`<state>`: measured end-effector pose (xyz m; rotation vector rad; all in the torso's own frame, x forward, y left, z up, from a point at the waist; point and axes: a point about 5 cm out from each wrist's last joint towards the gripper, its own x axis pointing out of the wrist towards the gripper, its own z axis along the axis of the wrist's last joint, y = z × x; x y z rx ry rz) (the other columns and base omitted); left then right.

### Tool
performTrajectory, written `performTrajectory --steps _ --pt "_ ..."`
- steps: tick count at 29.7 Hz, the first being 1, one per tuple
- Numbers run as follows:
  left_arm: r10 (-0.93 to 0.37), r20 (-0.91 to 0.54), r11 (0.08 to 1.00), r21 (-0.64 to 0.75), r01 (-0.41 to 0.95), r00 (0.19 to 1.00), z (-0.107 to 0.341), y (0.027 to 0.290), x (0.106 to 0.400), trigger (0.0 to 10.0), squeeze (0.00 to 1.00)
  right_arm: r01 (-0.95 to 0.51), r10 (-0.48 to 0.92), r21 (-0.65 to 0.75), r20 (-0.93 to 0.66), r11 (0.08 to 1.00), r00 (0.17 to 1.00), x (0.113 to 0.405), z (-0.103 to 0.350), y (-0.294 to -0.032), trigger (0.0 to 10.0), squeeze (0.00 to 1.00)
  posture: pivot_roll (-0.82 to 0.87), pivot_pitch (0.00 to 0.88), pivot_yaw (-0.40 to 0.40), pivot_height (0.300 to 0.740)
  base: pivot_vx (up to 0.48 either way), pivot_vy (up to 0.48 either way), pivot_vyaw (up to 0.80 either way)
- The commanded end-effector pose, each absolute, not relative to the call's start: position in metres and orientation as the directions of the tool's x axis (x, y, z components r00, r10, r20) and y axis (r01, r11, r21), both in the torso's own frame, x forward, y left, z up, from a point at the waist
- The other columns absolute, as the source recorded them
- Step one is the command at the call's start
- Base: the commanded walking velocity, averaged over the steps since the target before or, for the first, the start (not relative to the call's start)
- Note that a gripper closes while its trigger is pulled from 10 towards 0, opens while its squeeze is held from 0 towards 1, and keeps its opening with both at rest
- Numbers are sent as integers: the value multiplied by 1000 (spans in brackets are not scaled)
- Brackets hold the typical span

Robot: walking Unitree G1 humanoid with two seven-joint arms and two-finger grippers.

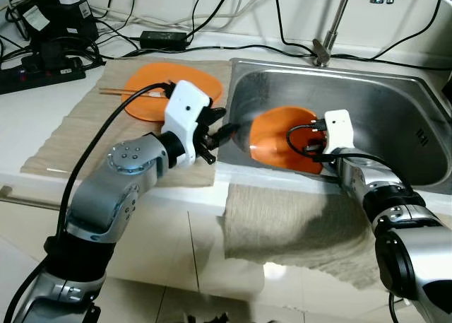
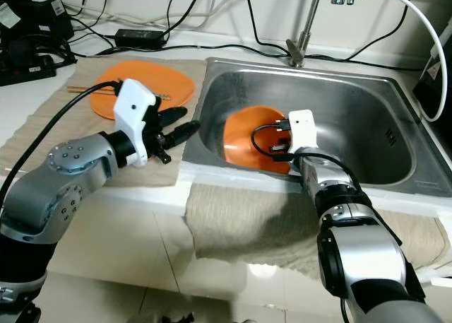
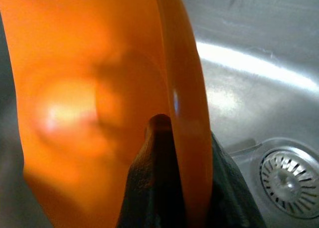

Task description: Kitchen organization

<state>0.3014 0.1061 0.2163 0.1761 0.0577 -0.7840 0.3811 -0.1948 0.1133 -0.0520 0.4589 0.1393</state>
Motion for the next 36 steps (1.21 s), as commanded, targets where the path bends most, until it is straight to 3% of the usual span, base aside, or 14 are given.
performTrajectory --steps 1,6,7,8,19,23,24,25,26,31,36 --pt "-721 -124 665 154 731 682 224 101 299 10000 0 -149 137 5 -418 989 898 385 120 -193 10000 0 13 27 -44 740 0 0 0" --pt "-745 -143 635 148 759 651 225 96 296 10000 0 -134 139 44 -432 990 891 383 116 -193 10000 0 13 28 -41 740 0 0 0" --pt "-752 -142 628 139 765 643 225 94 296 10000 0 -132 139 46 -435 990 889 383 115 -194 10000 992 13 28 -41 740 0 0 0" --pt "-761 -143 617 142 774 633 226 91 295 10000 0 -131 139 50 -440 990 887 382 114 -195 10000 1000 13 28 -40 740 0 0 0" --pt "-759 -146 615 161 772 634 229 88 298 10000 0 -123 124 29 -442 992 888 382 114 -200 10000 1000 10 17 -41 740 0 0 0" --pt "-735 -145 640 173 748 662 229 94 300 10000 0 -151 116 -49 -426 987 897 384 119 -201 10000 1000 12 6 -42 740 0 0 0" --pt "-727 -146 648 178 740 671 228 96 301 10000 0 -161 112 -84 -420 983 901 385 121 -201 10000 875 11 1 -42 740 0 0 0" --pt "-711 -149 661 192 726 687 228 99 302 10000 0 -177 108 -132 -412 975 905 386 124 -202 10000 149 11 0 -42 740 0 0 0" --pt "-699 -156 668 206 715 698 227 103 304 10000 0 -198 109 -182 -409 963 906 387 126 -203 10000 0 12 0 -42 740 0 0 0" --pt "-665 -155 695 231 681 730 227 113 307 10000 0 -263 128 -290 -412 920 902 389 134 -205 10000 0 12 0 -44 740 0 0 0" --pt "-574 -59 786 241 570 816 234 128 314 10000 0 -256 175 -225 -327 940 929 396 155 -206 10000 0 18 0 -50 740 0 0 0"
